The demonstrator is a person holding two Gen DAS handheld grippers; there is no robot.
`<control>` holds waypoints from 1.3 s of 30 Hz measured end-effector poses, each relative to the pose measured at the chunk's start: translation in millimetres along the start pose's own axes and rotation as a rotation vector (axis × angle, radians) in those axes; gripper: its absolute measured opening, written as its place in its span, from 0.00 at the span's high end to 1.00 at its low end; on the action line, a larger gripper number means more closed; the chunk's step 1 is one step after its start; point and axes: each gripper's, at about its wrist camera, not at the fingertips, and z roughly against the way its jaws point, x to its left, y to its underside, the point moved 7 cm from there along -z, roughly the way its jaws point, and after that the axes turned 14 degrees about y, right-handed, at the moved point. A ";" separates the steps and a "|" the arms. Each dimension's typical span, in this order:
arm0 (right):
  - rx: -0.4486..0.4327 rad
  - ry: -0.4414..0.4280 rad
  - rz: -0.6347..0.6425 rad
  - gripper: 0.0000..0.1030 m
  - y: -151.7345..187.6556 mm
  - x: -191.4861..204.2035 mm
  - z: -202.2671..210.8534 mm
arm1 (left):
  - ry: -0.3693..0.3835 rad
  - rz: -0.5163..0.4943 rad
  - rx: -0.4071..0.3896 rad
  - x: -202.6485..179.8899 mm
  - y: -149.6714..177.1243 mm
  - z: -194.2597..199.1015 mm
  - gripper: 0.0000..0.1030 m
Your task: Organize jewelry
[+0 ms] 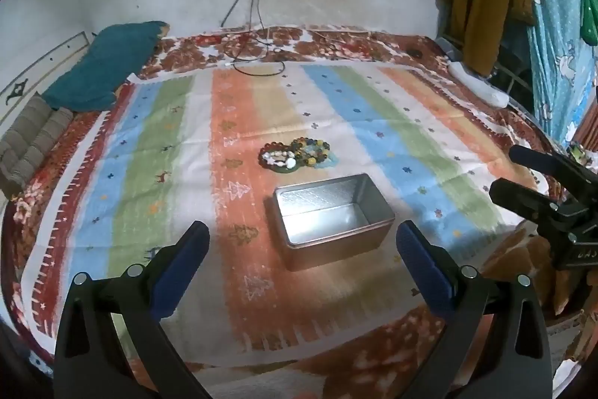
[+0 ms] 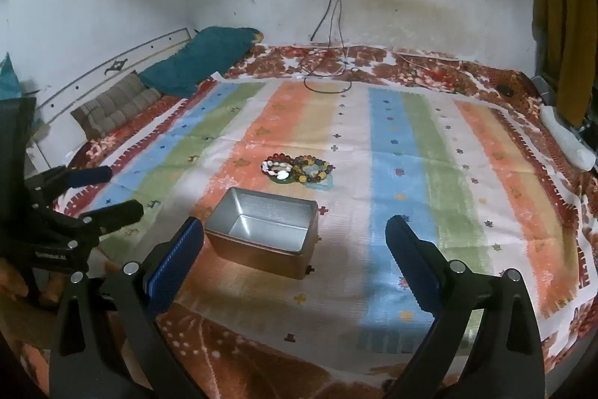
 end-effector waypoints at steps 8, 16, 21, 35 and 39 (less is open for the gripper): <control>0.019 0.011 -0.007 0.04 2.8 -4.3 -2.5 | -0.001 -0.007 -0.038 3.5 -4.2 4.9 0.05; 0.033 0.030 0.009 0.04 3.1 -2.3 -6.9 | -0.010 -0.003 -0.047 1.5 -2.7 8.2 0.05; 0.036 0.026 0.009 0.04 5.0 -0.3 -7.4 | -0.019 0.000 -0.031 3.6 -2.0 4.6 0.05; 0.066 0.038 -0.007 0.04 8.0 -5.1 -12.8 | -0.029 0.016 -0.027 7.5 -2.2 2.6 0.05; 0.066 0.041 -0.008 0.04 7.0 -4.3 -12.3 | -0.034 0.015 -0.025 7.6 -2.1 2.4 0.05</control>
